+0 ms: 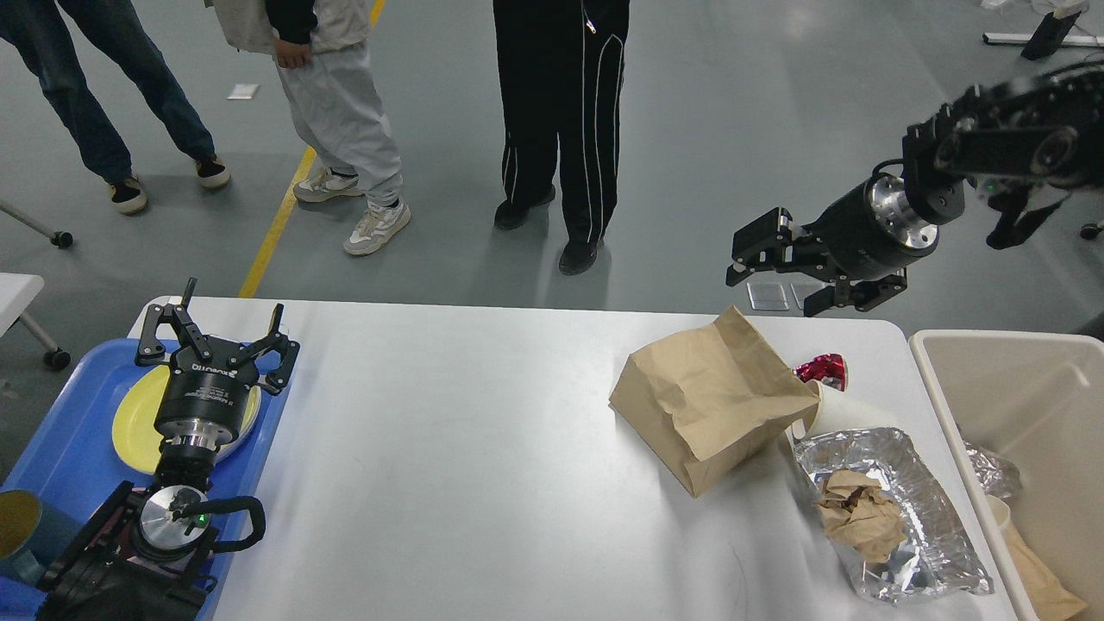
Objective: Tidy desktop
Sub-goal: 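Raise the right gripper out of the bin and over the paper bag, then lower the right gripper onto the brown paper bag and grasp it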
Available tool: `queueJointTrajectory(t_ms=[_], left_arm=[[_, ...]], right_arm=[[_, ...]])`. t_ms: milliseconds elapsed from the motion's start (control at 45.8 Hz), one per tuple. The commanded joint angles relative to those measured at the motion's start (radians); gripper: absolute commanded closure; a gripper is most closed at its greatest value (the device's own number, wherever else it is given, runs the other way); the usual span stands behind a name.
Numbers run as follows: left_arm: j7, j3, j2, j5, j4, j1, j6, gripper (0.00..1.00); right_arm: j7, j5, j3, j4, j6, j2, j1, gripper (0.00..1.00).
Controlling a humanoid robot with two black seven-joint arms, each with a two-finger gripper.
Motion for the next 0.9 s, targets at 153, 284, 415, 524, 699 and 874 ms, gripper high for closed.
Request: queueJointTrajectory(t_ms=[153, 284, 415, 524, 699, 874], left_arm=[[0.000, 0.000, 0.001, 0.000, 0.000, 0.000, 0.000, 0.03], [0.001, 0.000, 0.001, 0.000, 0.000, 0.000, 0.000, 0.03], [0.001, 0.000, 0.000, 0.000, 0.000, 0.000, 0.000, 0.03], [0.001, 0.000, 0.000, 0.000, 0.000, 0.000, 0.000, 0.03], [0.001, 0.000, 0.000, 0.000, 0.000, 0.000, 0.000, 0.03], [0.001, 0.000, 0.000, 0.000, 0.000, 0.000, 0.000, 0.03]], right_arm=[[-0.157, 0.064, -0.015, 0.362, 0.004, -0.003, 0.325, 0.00], [-0.159, 0.119, -0.026, 0.402, 0.004, 0.000, 0.351, 0.01], [-0.159, 0.130, -0.035, 0.396, -0.025, -0.013, 0.339, 0.01], [-0.159, 0.156, -0.035, 0.389, -0.063, -0.016, 0.326, 0.00], [-0.157, 0.242, -0.022, 0.304, -0.108, -0.015, 0.184, 0.00], [-0.159, 0.443, -0.017, 0.131, -0.178, -0.006, -0.058, 0.01]])
